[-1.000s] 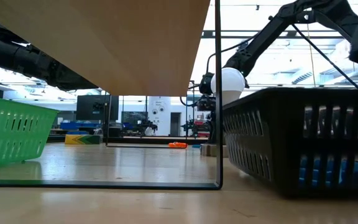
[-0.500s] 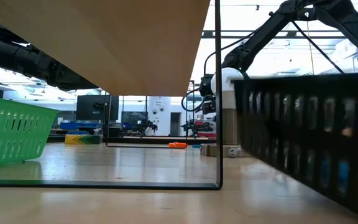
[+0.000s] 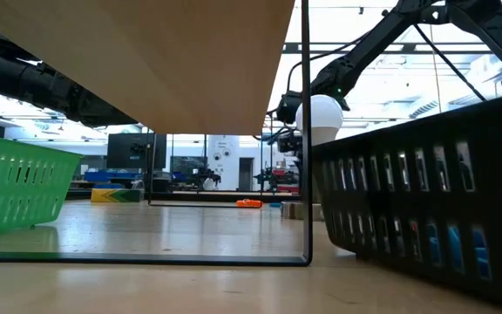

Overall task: Pick & Place Office Desk Supplies
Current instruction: Put the top blue rubber band into the black bin

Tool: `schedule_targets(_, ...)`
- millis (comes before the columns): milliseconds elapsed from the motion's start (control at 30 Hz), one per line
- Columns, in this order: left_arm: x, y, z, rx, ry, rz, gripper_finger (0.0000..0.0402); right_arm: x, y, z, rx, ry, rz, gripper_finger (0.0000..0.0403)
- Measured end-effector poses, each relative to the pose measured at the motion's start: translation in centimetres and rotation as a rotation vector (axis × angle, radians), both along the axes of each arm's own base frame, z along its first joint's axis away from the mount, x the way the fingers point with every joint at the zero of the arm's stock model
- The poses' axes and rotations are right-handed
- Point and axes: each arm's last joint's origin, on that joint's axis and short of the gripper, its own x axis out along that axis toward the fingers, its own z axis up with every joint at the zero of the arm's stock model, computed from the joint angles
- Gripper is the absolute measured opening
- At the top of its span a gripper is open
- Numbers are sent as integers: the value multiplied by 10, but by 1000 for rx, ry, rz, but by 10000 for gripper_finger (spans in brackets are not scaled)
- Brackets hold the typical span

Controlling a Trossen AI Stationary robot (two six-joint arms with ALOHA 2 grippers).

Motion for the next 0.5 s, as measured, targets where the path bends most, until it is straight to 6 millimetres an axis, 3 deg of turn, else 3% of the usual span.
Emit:
schedule_targets(200, 0, 0, 0, 3, -3, 0, 273, 5, -3, 3, -45, -46, 42, 216)
schedule_targets(500, 0, 0, 1, 5, -8, 0, 273, 18, -11, 4, 22, -55, 64, 192)
